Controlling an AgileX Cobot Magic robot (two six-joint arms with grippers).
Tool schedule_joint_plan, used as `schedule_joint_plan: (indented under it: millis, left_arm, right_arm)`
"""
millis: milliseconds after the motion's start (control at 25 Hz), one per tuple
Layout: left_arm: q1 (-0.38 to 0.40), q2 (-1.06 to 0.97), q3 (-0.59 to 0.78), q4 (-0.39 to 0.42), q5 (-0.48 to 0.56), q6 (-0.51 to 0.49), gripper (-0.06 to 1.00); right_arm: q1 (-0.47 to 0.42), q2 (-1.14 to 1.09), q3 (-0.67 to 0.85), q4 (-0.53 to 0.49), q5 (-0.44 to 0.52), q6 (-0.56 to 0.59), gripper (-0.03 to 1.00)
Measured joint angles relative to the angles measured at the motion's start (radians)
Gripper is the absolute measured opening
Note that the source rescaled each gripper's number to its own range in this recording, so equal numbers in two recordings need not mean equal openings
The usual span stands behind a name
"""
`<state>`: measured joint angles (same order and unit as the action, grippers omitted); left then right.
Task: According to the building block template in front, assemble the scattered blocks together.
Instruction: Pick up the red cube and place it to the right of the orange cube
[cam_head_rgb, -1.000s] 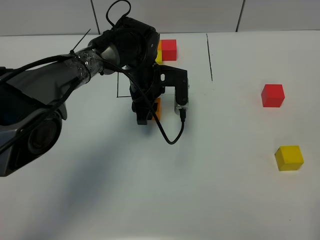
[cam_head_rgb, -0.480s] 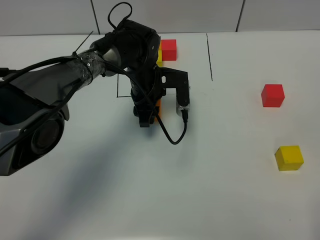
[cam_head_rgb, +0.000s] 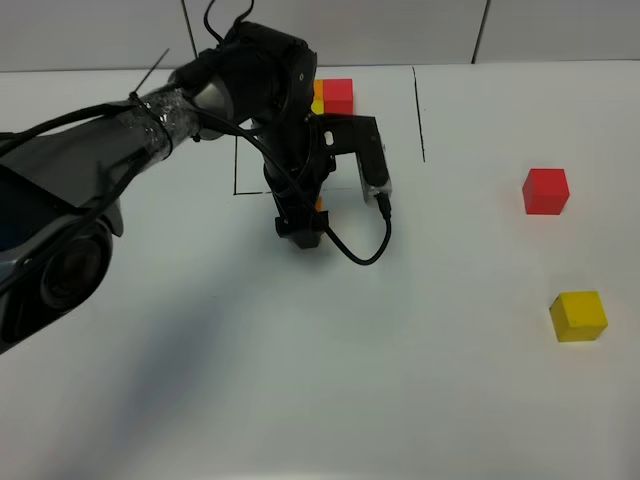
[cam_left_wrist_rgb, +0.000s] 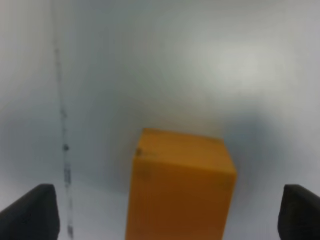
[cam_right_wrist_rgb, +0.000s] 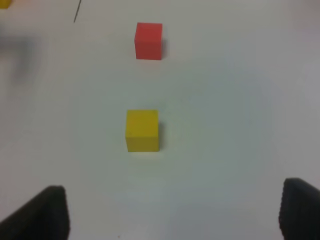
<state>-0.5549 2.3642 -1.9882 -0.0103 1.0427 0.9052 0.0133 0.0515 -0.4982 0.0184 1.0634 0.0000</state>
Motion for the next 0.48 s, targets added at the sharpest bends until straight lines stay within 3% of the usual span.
schedule_joint_plan:
  millis: [200,480]
  left_arm:
    - [0.0,-0.082,0.0,-0.015,-0.019,-0.045,1.0]
    - [0.05,-0.128,0.0,0.018,-0.072,-0.304,1.0]
  right_arm:
    - [0.0,0.0,0.0,0.0,0.0,0.0,0.72]
    - [0.0,0.0,0.0,0.0,0.0,0.0,0.72]
